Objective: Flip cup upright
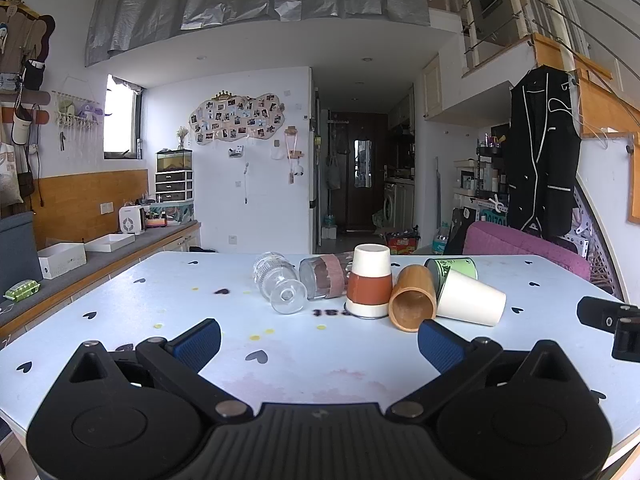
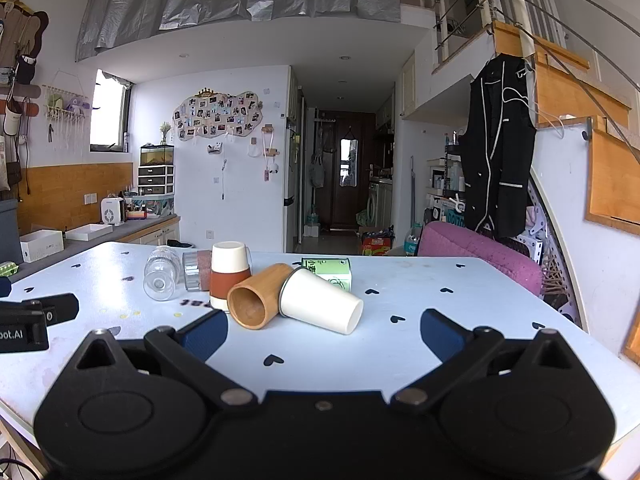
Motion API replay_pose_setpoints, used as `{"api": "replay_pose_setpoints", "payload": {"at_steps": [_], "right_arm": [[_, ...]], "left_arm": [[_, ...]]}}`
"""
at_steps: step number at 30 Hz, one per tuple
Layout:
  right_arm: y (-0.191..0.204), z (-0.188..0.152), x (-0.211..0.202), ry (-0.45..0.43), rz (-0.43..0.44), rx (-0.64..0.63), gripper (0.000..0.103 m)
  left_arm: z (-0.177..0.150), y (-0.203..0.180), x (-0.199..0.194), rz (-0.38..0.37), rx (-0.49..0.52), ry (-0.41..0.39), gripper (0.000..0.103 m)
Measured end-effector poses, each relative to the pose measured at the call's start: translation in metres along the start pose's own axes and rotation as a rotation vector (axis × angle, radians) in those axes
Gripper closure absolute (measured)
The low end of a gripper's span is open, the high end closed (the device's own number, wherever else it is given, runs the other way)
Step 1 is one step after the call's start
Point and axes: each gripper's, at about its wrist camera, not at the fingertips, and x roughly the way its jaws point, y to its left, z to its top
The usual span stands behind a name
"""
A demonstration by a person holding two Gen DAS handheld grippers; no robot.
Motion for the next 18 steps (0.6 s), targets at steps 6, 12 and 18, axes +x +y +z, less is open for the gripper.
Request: {"api": "replay_pose_setpoints", "payload": {"at_steps": [6,12,18], "right_arm": [[0.0002,0.0004,-0.0003,0.000,0.000,0.000,0.000],[0.0001,0.0008,-0.0005,0.000,-0.001,-0.002,0.000],[0.0015,0.0016,-0.0006,0.001,0.000,-0.002,0.000]], "left_arm": [[0.0000,0.0001,0.0001,0.000,0.000,0.001,0.000],[-0.0002,0.0000,0.0002,-0.001,0.001,0.003,0.000],[-0.0037,0.0033,0.0051,0.000,0.002,0.004,0.000]]}}
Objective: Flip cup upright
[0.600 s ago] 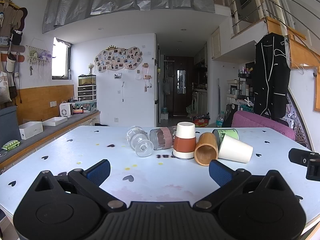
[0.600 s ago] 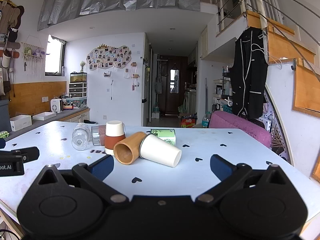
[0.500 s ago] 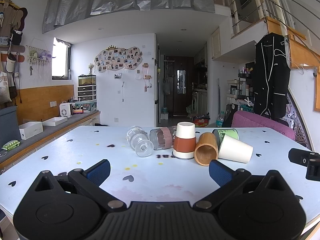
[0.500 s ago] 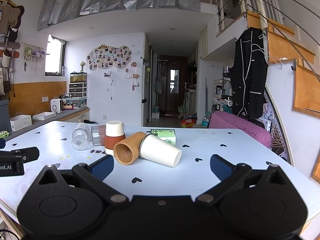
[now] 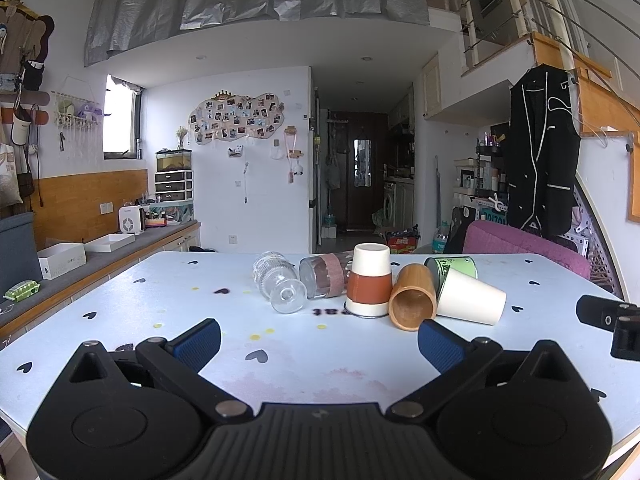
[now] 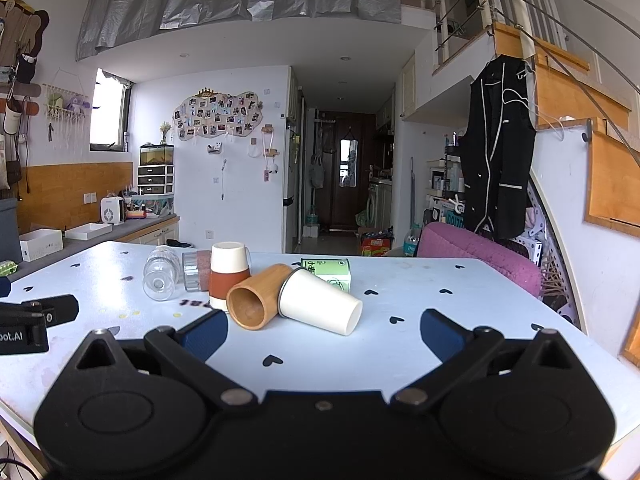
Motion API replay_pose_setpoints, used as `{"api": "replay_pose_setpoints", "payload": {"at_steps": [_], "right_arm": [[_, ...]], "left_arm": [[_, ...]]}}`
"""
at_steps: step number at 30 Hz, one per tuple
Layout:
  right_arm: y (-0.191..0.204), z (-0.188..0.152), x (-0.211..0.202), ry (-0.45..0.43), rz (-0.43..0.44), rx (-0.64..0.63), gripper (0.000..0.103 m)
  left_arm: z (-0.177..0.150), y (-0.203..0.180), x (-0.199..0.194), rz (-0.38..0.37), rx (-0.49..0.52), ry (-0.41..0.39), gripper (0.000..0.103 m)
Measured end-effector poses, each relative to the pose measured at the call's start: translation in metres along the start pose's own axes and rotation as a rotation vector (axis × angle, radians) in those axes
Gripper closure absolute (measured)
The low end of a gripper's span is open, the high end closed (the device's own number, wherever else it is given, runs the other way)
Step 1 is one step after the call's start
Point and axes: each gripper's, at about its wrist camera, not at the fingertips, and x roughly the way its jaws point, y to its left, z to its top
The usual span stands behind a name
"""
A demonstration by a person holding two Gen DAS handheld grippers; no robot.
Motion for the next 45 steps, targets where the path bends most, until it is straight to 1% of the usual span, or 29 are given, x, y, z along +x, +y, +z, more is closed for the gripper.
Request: {"api": "replay_pose_setpoints", "payload": {"at_steps": [45], "right_arm": [[-0.0012,-0.0008,-0.0002,0.001,-0.001,-0.008,0.000]], "left_arm": [[0.0018,-0.0009,-0.0016,0.000,0.001,0.001,0.000]]}}
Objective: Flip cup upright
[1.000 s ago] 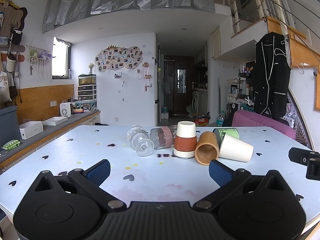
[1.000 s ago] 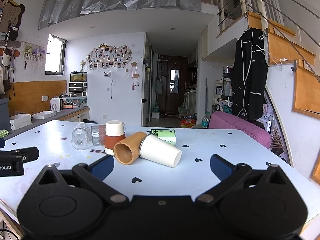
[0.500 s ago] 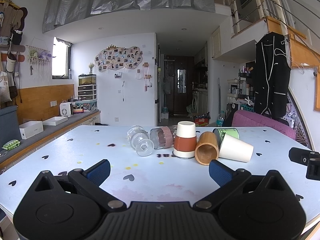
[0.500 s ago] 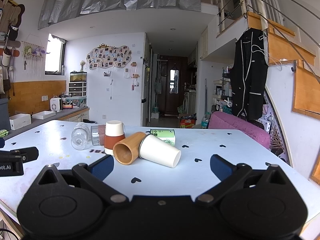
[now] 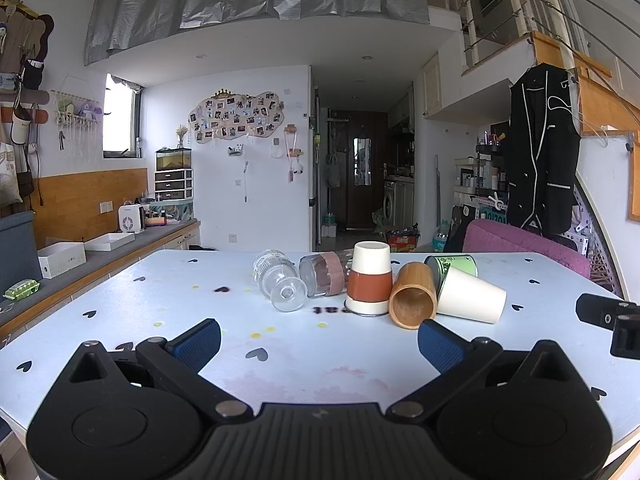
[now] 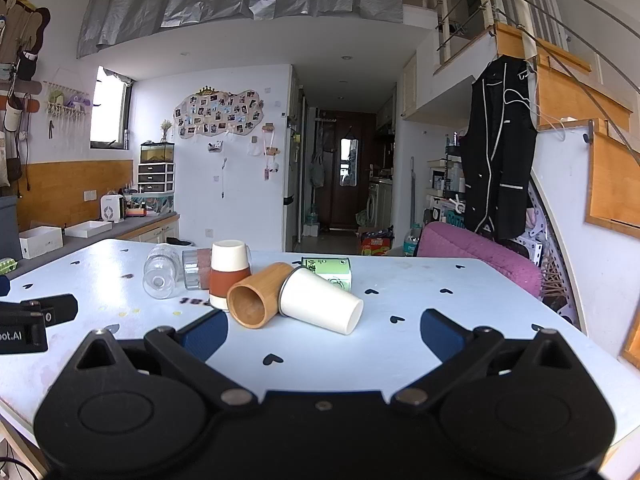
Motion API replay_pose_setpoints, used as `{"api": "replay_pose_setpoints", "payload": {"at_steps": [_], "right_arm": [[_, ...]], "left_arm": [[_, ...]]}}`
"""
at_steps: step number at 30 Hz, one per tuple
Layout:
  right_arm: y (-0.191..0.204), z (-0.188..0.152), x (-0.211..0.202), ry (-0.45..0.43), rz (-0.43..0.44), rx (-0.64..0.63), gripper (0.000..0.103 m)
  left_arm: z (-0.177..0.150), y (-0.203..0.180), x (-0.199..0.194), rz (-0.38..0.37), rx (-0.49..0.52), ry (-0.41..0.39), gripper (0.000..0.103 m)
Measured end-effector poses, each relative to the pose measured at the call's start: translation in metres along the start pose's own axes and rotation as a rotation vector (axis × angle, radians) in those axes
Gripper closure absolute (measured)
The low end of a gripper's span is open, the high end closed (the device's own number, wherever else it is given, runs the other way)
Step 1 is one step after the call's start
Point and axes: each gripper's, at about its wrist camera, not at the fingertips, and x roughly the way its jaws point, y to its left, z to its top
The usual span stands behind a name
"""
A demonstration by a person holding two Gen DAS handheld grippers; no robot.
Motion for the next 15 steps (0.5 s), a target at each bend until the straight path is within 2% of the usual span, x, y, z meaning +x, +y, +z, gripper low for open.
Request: {"api": "replay_pose_setpoints", "payload": {"at_steps": [15], "right_arm": [[0.0012,0.0009,-0.0004,0.001,0.002,-0.001,0.000]], "left_arm": [[-0.0004,-0.0014,0.0001,0.000,-0.001,0.001,0.000]]}}
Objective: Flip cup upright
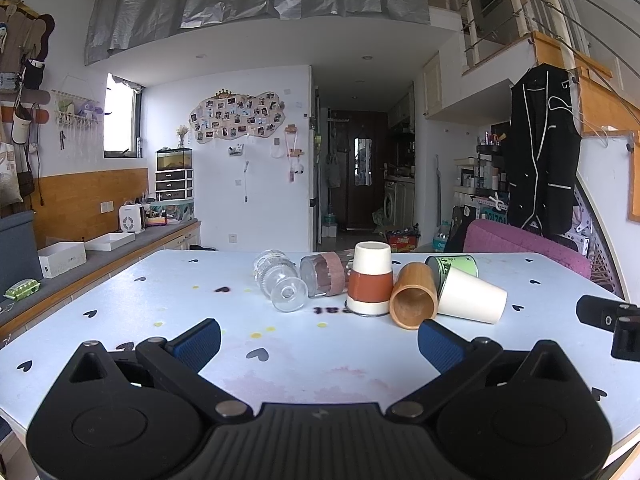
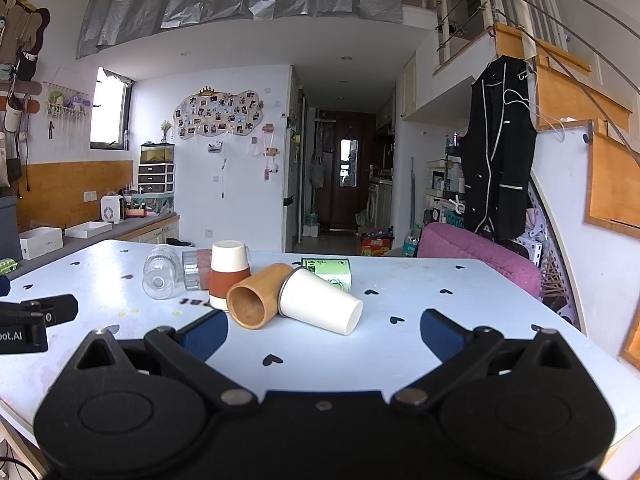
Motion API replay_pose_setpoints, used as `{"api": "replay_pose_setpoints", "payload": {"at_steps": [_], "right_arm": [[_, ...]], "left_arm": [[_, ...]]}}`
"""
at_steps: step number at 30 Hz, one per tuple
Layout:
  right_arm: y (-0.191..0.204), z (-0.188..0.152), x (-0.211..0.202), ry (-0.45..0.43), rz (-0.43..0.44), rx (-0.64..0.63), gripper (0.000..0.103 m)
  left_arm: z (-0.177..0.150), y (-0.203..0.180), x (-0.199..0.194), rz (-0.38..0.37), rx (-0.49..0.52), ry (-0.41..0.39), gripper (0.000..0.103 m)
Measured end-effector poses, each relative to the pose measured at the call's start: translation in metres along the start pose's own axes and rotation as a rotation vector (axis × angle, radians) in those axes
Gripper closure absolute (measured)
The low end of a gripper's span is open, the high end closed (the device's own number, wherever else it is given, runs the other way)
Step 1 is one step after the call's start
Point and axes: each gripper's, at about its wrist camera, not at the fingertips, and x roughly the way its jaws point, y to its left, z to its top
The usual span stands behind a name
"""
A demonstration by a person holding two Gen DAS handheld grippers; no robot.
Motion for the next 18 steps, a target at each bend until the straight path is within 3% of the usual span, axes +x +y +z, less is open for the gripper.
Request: {"api": "replay_pose_setpoints", "payload": {"at_steps": [18], "right_arm": [[0.0013,-0.0010,0.0017,0.002,0.006,-0.005,0.000]], "left_arm": [[-0.0005,0.0003,0.0006,-0.002,-0.002,0.006,0.000]]}}
